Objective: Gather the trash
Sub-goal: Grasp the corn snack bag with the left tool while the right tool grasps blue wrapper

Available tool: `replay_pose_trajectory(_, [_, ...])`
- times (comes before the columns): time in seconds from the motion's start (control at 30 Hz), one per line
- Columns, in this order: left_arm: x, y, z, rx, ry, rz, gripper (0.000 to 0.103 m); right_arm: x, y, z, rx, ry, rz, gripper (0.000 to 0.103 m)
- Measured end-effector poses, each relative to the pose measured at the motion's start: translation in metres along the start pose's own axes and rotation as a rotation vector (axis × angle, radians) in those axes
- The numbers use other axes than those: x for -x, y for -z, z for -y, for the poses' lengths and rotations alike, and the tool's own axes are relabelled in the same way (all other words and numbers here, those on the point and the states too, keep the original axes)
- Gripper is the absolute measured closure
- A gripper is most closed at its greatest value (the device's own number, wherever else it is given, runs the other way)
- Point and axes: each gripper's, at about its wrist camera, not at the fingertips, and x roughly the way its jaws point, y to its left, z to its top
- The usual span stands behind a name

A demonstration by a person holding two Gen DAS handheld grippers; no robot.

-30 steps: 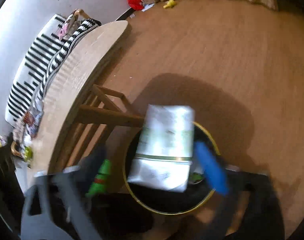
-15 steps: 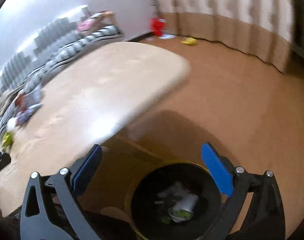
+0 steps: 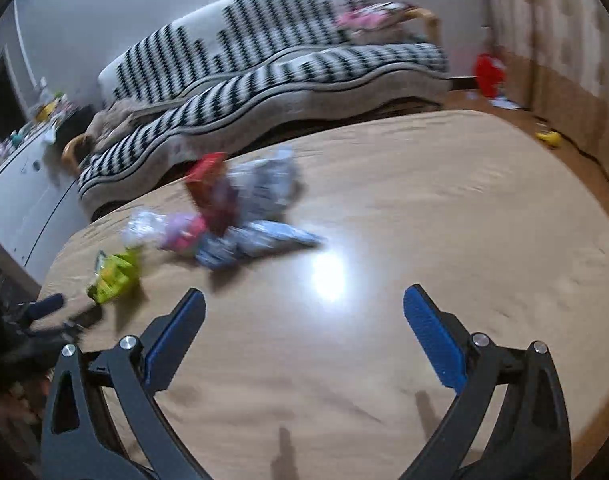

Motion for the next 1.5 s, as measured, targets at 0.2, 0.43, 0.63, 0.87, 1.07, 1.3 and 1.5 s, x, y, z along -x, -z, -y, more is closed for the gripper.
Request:
replay_pose_trajectory(0.2, [-0.051,-0.023,-0.004,-0.069,-0.026,-0.021,0.006,-0.094,-0.031,-0.067,0.226,0.045,-0.145,0.007])
replay_pose_trajectory(0.43, [-0.093,-0.026,-0.012,-0.089,0.03,-0.041,0.011,-0.138,-0.027,-0.07,0.353,0.149,-0.134,0.01])
replay_pose_trajectory(0.63, [-0.089,-0.027,-0.014,-0.086,0.111,-0.044,0.051,-0.127,-0.023,-0.063,0.365,0.147,-0.096,0.069])
replay_pose_trajectory(0.87, [-0.063,-0.023,-0.005,-0.118,0.104,-0.01,0.051,-0.089,-0.018,-0.044,0.295,0.083,-0.059,0.076])
replay_pose_trajectory(1.07, [-0.039,-0.022,0.001,-0.096,0.109,0.02,0.052,-0.047,-0.02,-0.032,0.207,0.025,0.007,0.076])
replay_pose_trajectory(1.3, [-0.026,-0.023,-0.004,-0.041,0.159,0.012,0.052,-0.03,-0.014,-0.037,0.17,-0.046,0.005,0.076])
replay_pose_trajectory(1.5, [-0.028,-0.022,-0.007,-0.032,0.182,-0.005,0.052,-0.031,-0.013,-0.047,0.183,-0.061,-0.003,0.076])
